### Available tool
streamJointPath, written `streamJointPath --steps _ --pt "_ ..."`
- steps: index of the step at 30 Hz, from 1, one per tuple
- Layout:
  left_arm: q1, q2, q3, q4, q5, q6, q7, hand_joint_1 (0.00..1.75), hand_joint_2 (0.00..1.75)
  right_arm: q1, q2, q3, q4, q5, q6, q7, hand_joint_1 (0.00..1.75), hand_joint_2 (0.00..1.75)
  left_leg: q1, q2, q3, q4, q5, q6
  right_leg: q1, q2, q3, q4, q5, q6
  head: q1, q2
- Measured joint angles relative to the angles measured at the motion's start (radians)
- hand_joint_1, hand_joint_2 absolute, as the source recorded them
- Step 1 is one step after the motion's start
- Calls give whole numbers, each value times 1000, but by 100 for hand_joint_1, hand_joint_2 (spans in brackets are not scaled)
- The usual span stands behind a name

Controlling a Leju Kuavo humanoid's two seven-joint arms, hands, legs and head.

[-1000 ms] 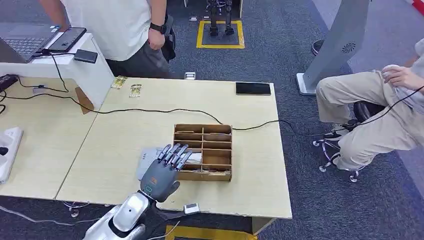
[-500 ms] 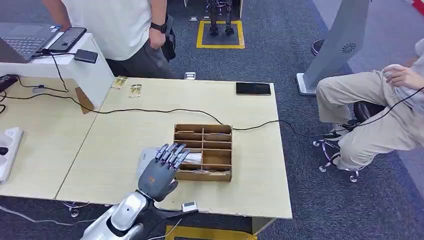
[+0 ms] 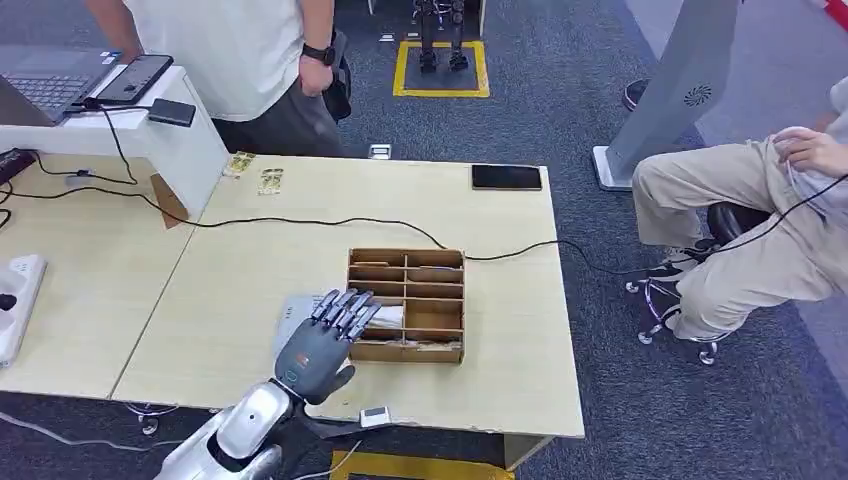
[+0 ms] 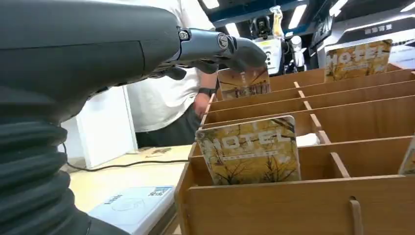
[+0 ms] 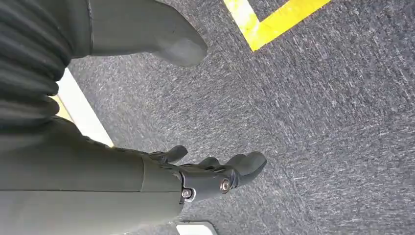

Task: Pass the card to the sensor for recognition and then transmit it.

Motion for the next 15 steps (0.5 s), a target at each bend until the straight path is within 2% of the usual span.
streamJointPath --steps 15 --pt "1 6 -9 -12 16 -14 -8 0 175 0 0 0 0 5 0 0 0 175 0 0 0 0 0 0 0 0 0 0 0 0 0 0"
